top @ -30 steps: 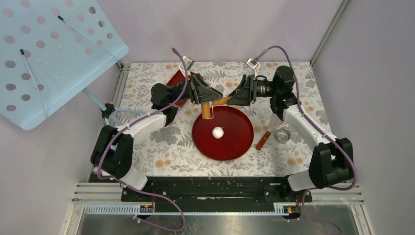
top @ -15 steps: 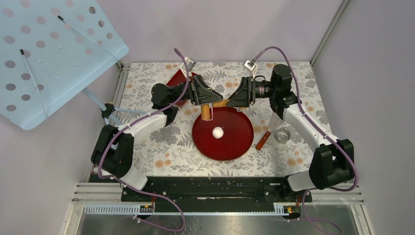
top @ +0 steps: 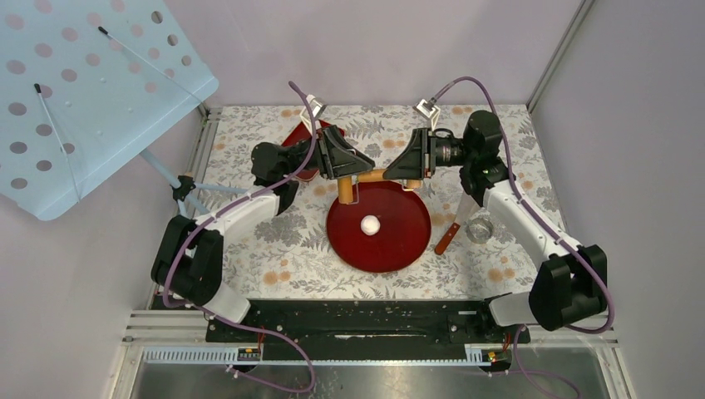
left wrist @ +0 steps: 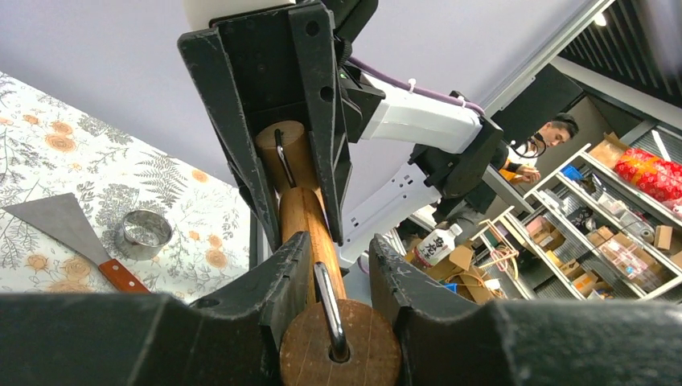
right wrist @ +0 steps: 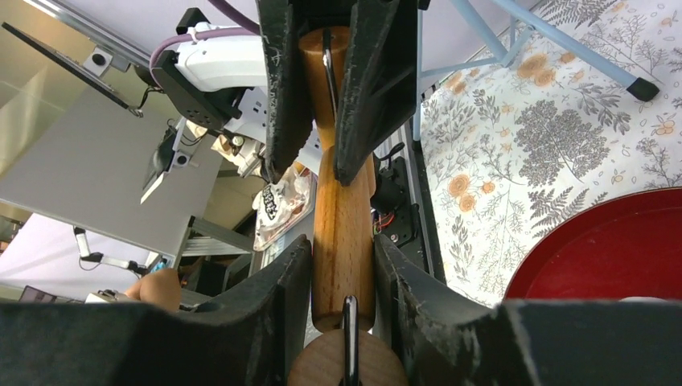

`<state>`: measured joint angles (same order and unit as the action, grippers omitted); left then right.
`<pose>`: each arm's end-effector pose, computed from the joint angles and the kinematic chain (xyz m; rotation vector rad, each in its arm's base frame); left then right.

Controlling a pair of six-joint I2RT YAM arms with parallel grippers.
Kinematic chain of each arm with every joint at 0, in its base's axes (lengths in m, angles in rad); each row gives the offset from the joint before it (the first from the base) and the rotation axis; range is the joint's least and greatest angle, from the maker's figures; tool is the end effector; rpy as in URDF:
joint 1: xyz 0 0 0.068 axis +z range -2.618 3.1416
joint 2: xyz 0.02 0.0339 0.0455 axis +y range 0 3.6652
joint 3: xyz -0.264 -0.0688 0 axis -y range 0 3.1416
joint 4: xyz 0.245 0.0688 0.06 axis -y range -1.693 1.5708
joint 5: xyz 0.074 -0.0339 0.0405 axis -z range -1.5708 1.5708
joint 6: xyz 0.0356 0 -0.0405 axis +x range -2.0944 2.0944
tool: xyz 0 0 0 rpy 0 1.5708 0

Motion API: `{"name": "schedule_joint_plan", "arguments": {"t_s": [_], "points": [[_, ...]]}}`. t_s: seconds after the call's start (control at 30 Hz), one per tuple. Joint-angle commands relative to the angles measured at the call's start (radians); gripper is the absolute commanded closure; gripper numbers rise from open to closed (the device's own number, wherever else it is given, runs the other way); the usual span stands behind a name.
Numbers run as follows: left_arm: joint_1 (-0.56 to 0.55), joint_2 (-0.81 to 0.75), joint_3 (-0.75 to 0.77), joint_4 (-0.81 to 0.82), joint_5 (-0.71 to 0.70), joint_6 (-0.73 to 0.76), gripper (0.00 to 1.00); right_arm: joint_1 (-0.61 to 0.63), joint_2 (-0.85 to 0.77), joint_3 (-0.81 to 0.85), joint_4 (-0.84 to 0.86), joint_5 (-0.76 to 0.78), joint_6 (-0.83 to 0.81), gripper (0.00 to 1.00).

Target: Roll out the dumpling wrappers from the dough

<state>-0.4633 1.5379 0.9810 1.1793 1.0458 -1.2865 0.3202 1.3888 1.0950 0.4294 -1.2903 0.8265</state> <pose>0.2775 -0.1731 0.3523 0.6545 1.4208 -1.9399 0.2808 0.1292 0.3710 -0.8185 1.6587 1.7562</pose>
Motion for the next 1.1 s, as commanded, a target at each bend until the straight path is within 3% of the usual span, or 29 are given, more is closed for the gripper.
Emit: {"name": "schedule_joint_plan", "arguments": {"t_s": [0.0, 0.1, 0.17, 0.2, 0.23, 0.37, 0.53, 0.6, 0.67, 0.73, 0.8, 0.9, 1.07], "points": [[-0.04, -0.003, 0.012, -0.006, -0.065, 0.066, 0.84, 0.095, -0.05, 0.008, 0.085, 0.022, 0.05, 0.96], [-0.04, -0.001, 0.019, -0.048, -0.069, 0.084, 0.56, 0.097, -0.073, 0.012, 0.032, 0.038, 0.009, 1.0], [-0.038, -0.001, 0.03, -0.059, -0.068, 0.078, 0.28, 0.097, -0.088, 0.048, -0.147, 0.063, -0.13, 1.0], [-0.036, 0.0, 0.035, -0.053, -0.068, 0.068, 0.06, 0.097, -0.093, 0.067, -0.26, 0.09, -0.219, 1.0], [-0.032, -0.001, 0.043, -0.043, -0.066, 0.055, 0.02, 0.097, -0.099, 0.092, -0.379, 0.125, -0.33, 1.0], [0.003, -0.023, 0.084, 0.025, -0.047, -0.017, 0.01, 0.097, -0.094, 0.186, -0.785, 0.302, -0.677, 1.0], [0.121, -0.079, 0.153, 0.009, -0.008, -0.027, 0.01, 0.11, -0.108, 0.262, -1.045, 0.552, -0.971, 1.0], [0.178, -0.105, 0.163, -0.061, 0.01, 0.04, 0.01, 0.126, -0.123, 0.272, -1.102, 0.653, -1.063, 1.0], [0.226, -0.144, 0.165, -0.282, -0.003, 0.238, 0.01, 0.15, -0.147, 0.26, -1.118, 0.763, -1.135, 1.0], [0.245, -0.187, 0.181, -0.748, -0.096, 0.571, 0.01, 0.184, -0.177, 0.226, -1.106, 0.885, -1.191, 1.0], [0.233, -0.212, 0.194, -1.076, -0.261, 0.903, 0.01, 0.218, -0.197, 0.189, -1.085, 0.985, -1.238, 1.0], [0.223, -0.191, 0.155, -1.23, -0.452, 1.106, 0.01, 0.293, -0.226, 0.119, -1.04, 1.118, -1.326, 1.0], [0.21, -0.085, 0.116, -1.357, -0.596, 1.215, 0.01, 0.429, -0.233, 0.045, -0.965, 1.279, -1.496, 1.0]]}}
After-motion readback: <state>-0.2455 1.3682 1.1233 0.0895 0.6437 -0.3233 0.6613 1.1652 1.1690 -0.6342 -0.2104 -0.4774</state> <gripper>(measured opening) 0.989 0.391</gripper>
